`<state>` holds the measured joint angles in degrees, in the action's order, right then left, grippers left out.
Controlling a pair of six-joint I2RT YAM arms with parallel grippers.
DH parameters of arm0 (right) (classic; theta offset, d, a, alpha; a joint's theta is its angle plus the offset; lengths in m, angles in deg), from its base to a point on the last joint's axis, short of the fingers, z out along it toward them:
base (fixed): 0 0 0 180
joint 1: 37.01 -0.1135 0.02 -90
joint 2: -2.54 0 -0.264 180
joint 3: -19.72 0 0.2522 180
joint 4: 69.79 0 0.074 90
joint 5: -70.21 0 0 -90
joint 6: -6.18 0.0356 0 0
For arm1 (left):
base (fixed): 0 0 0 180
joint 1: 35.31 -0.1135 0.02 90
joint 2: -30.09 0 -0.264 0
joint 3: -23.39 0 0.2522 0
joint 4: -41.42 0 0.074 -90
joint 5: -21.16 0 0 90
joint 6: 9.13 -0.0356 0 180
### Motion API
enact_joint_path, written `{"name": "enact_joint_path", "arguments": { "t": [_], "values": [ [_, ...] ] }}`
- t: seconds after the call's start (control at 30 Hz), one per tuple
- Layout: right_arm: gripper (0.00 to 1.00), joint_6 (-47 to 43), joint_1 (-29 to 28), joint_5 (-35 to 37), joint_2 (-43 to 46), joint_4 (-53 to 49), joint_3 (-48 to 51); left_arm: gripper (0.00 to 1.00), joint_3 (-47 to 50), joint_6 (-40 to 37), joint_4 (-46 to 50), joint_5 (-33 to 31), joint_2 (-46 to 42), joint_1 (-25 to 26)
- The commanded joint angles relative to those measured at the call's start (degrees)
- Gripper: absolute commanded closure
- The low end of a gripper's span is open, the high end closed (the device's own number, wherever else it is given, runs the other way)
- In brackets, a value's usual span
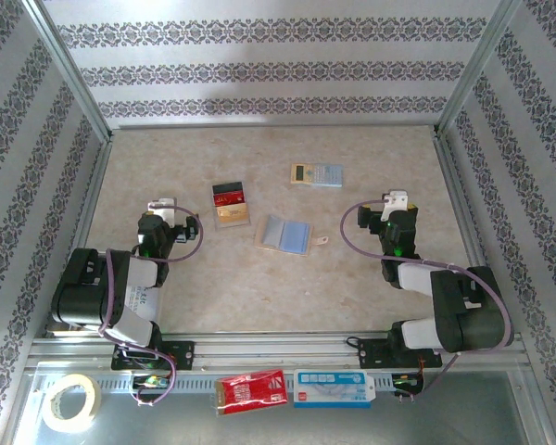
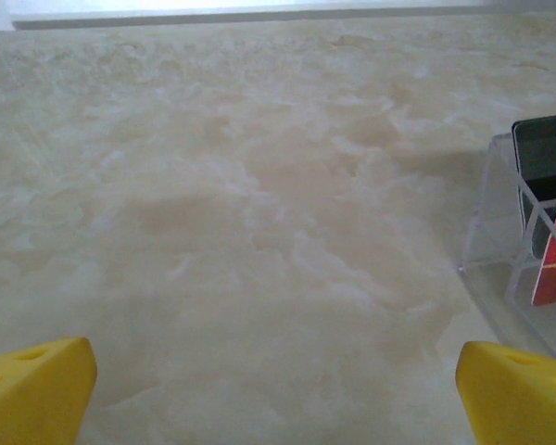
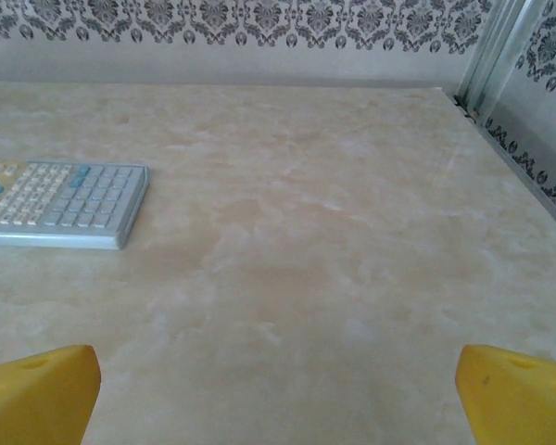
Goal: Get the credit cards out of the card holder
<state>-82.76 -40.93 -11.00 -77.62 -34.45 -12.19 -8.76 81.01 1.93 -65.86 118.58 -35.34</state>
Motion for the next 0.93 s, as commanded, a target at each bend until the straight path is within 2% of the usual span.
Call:
{"name": "enact_joint_path", "arguments": {
  "t": [0.0,0.07,0.17,0.87,0.9],
  "values": [
    [0.02,0.3,1.4,-2.3,-6.9,7.4,-1.1,0.00,-2.5,-0.2,-3.7,-0.8,2.8,-0.6],
    [0.02,0.4,1.4,-2.3,-7.3,7.8,-1.2,0.00,-4.1,0.0,-0.1,-1.9,2.6,-0.6],
    [0.02,0.7,1.5,-2.0,-7.1,4.7,-3.3,0.00,-4.0,0.1,-0.4,-1.9,2.6,-0.5],
    [0.02,0.8,1.8,-2.5,-6.9,5.0,-3.0,0.00,-4.4,-0.3,0.2,-0.3,2.8,-0.5],
    [0.02,0.3,1.8,-4.3,-6.6,5.9,-2.3,0.00,-4.3,-0.3,0.2,-0.4,2.7,-0.5]
  ]
}}
